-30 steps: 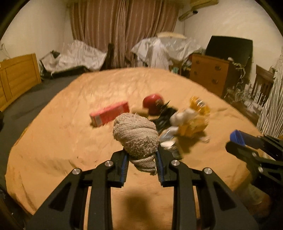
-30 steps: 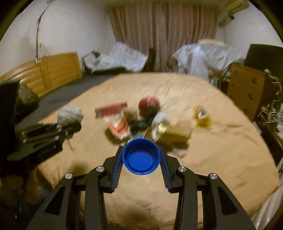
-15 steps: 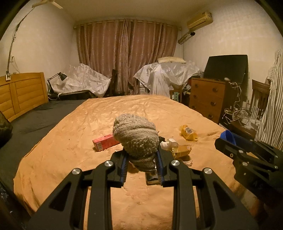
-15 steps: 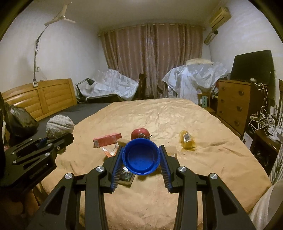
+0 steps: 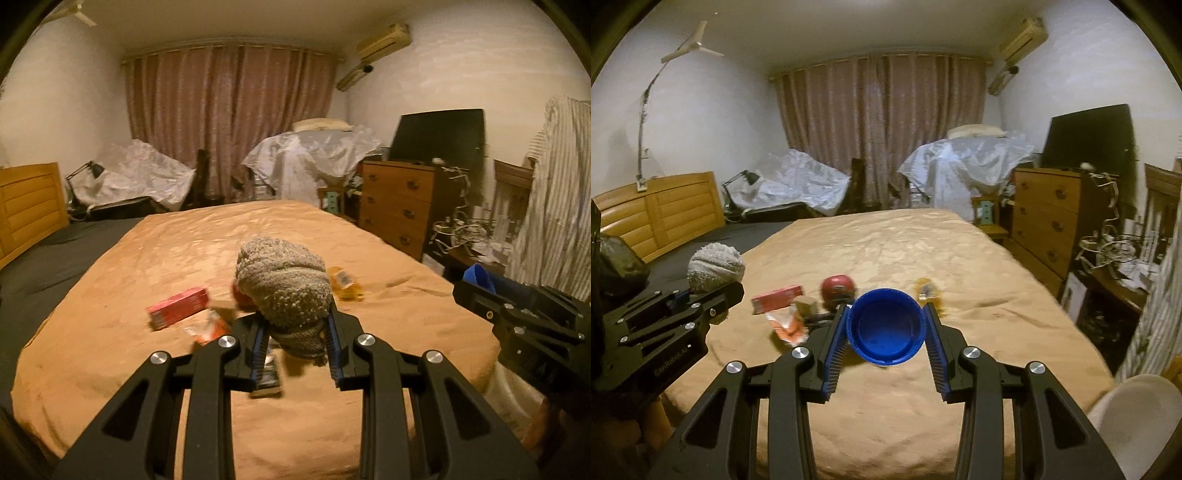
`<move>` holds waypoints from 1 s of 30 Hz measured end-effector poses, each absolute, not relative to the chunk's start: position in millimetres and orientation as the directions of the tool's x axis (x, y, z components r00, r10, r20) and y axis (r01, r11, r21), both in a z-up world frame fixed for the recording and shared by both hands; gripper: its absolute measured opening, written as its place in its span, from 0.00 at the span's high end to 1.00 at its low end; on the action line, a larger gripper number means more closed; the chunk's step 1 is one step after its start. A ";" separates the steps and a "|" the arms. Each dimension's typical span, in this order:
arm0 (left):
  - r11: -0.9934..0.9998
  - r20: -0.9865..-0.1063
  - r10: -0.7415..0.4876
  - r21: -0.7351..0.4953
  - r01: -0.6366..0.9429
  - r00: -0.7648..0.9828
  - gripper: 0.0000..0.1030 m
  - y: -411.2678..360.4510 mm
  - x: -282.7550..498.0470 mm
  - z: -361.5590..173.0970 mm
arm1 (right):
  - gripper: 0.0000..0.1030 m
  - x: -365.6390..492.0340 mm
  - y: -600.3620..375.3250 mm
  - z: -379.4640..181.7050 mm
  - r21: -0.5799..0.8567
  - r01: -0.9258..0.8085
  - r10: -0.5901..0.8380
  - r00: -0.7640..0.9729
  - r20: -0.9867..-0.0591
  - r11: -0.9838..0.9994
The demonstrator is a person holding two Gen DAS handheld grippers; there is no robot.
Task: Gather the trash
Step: 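Carry the blue cap and grey cloth ball over the white bucket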
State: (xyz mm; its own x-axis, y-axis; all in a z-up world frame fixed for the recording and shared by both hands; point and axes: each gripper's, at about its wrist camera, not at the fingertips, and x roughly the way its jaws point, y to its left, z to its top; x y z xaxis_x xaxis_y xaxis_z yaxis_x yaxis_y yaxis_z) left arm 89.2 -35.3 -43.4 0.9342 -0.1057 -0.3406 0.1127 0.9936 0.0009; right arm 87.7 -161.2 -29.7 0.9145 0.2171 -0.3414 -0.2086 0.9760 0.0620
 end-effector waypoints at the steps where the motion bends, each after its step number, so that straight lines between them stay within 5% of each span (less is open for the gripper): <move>1: 0.992 -0.341 -0.121 0.001 0.129 0.932 0.75 -42.9 90.8 -43.0 | 0.60 84.6 -169.9 -27.3 0.056 -0.193 0.200 0.918 -0.341 0.980; 20: 0.879 -0.389 -0.435 0.012 0.477 0.812 0.75 -205.2 94.0 -44.0 | 0.60 11.3 -368.3 -5.8 0.015 0.122 -0.107 0.917 -0.384 0.992; 30: 0.727 -0.516 -0.585 0.008 0.687 0.625 0.74 -305.3 82.0 -59.5 | 0.60 -23.6 -490.3 -25.5 -0.015 0.242 -0.210 0.810 -0.548 0.970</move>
